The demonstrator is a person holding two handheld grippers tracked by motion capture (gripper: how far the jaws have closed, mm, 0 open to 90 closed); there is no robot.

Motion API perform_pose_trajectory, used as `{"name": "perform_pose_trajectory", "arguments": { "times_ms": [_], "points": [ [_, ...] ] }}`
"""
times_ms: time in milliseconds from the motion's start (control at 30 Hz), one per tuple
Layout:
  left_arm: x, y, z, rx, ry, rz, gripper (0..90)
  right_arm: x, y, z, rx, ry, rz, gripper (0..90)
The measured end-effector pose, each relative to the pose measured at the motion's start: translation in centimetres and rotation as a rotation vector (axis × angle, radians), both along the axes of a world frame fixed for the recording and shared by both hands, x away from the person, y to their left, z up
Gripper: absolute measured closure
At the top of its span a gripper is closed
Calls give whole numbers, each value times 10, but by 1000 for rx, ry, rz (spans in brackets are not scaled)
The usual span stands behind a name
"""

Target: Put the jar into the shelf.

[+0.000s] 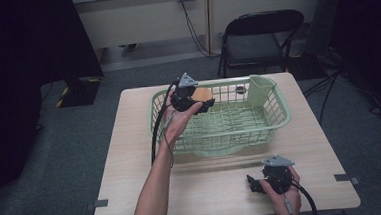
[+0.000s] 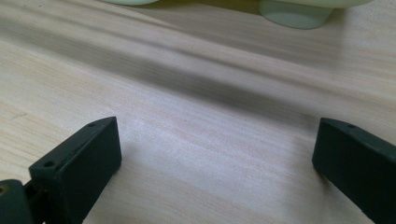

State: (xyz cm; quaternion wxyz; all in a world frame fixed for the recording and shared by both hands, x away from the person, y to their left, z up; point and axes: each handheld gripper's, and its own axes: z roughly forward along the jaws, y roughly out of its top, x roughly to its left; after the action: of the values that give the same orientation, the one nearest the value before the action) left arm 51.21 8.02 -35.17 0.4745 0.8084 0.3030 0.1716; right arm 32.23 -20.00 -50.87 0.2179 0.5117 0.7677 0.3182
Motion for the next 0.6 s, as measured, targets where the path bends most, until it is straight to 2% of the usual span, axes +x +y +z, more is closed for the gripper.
{"name": "perform_pose_trajectory", "arguments": {
  "times_ms": [300, 600],
  "points": [
    [6, 0, -8, 16, 47, -12, 241, 0, 0, 0, 0, 0, 0, 2],
    [7, 1, -14, 44, 78, -19, 241, 0, 0, 0, 0, 0, 0, 2]
  ]
}}
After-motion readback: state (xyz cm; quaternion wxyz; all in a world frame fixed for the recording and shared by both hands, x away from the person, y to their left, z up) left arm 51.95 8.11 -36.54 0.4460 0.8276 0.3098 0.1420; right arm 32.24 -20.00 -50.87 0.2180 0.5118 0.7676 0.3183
